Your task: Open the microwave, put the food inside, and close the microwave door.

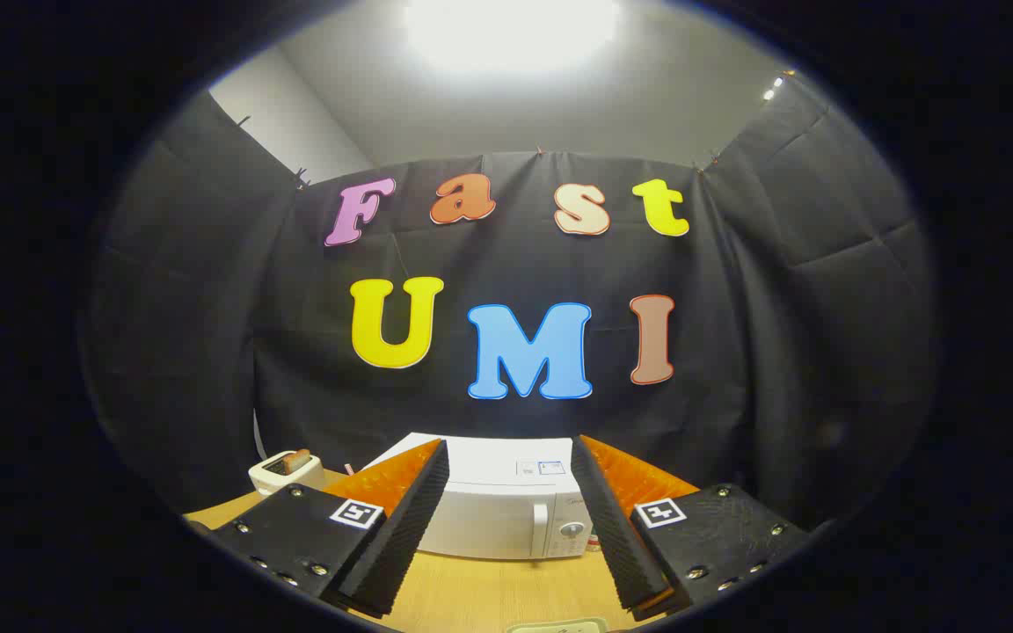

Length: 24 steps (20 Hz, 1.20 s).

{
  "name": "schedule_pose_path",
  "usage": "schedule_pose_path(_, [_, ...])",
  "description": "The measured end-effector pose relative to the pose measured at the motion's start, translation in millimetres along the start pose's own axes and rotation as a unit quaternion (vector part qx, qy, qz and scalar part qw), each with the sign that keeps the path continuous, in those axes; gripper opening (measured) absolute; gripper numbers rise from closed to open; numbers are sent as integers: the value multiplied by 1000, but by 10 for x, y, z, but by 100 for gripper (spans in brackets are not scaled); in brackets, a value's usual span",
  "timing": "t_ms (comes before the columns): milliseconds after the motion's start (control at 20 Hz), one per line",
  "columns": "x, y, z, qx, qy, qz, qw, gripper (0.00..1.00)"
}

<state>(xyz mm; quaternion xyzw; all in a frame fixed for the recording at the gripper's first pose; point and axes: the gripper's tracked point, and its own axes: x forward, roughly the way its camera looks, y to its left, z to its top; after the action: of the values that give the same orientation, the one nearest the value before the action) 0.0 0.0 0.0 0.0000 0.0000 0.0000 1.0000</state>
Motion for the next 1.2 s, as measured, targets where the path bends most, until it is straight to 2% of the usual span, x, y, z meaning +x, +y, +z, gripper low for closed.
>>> schedule_pose_path(250, [15,-14,90,14,-11,1,1000,89])
schedule_pose_path(900, [102,19,-20,-5,6,9,1000,89])
schedule_pose_path(1200, [294,-116,-339,-14,19,-2,1000,89])
